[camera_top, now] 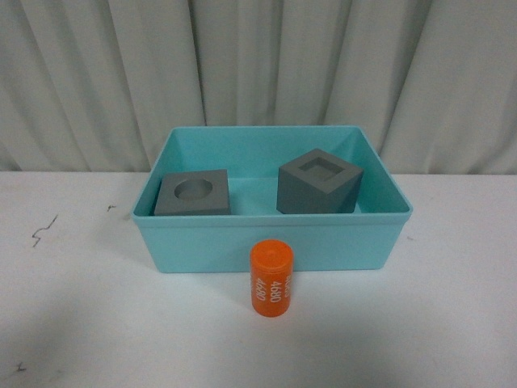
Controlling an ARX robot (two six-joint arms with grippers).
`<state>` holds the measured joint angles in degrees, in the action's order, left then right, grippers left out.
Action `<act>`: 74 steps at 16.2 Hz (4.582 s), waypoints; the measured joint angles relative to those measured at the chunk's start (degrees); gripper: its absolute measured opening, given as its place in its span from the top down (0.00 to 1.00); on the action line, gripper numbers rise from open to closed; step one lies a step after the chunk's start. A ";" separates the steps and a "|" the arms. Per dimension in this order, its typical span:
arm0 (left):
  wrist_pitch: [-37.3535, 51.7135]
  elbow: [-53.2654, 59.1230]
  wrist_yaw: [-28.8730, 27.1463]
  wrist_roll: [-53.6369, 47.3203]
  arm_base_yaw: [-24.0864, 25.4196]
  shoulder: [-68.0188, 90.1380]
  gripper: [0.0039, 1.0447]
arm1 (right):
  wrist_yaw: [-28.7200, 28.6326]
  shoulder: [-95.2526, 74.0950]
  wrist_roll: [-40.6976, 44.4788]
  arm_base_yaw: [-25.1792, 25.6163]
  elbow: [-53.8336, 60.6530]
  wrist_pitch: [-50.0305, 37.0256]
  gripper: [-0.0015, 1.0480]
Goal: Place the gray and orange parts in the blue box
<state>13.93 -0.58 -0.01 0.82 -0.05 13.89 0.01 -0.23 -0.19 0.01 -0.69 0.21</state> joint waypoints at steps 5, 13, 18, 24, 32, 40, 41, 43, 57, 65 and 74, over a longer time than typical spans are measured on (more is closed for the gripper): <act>-6.91 -0.13 -0.04 0.00 0.00 -5.95 0.99 | 0.00 0.00 0.00 0.00 0.00 0.00 0.06; -14.14 -0.04 0.00 0.00 0.00 -13.53 0.68 | 0.00 0.00 0.00 0.00 0.00 -0.02 0.06; -14.14 -0.04 0.00 0.00 0.00 -13.51 0.30 | 0.00 0.00 0.02 0.00 0.00 -0.02 0.06; -14.14 -0.04 0.00 -0.04 0.00 -13.53 0.06 | -0.02 0.00 0.00 0.00 0.00 0.00 0.06; -14.14 -0.04 0.00 -0.04 0.00 -13.51 0.06 | -5.55 -34.80 -10.58 -4.98 -11.19 -15.47 0.06; -14.14 -0.04 0.00 -0.04 0.00 -13.51 0.06 | -3.72 -85.61 -15.47 -19.65 -45.16 -10.05 0.06; -14.14 -0.04 0.00 -0.04 0.00 -13.51 0.06 | -3.52 -88.94 -15.47 -21.18 -48.24 -7.78 0.06; -14.14 -0.04 0.00 -0.04 0.00 -13.51 0.06 | -4.61 -96.06 -15.17 -25.20 -54.75 -1.77 0.06; -14.14 -0.04 -0.02 -0.04 0.00 -13.51 0.06 | -6.08 -111.14 -15.19 -29.99 -65.22 7.21 0.06; -14.14 -0.04 0.00 -0.04 0.00 -13.51 0.06 | -5.86 -118.33 -13.42 -27.96 -69.79 7.78 0.06; -14.14 -0.04 0.00 -0.04 0.00 -13.51 0.06 | -5.95 -119.82 -12.68 -29.00 -71.32 7.85 0.18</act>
<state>-0.21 -0.62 -0.01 0.78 -0.05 0.38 -5.93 -120.05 -12.86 -28.99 -72.01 8.05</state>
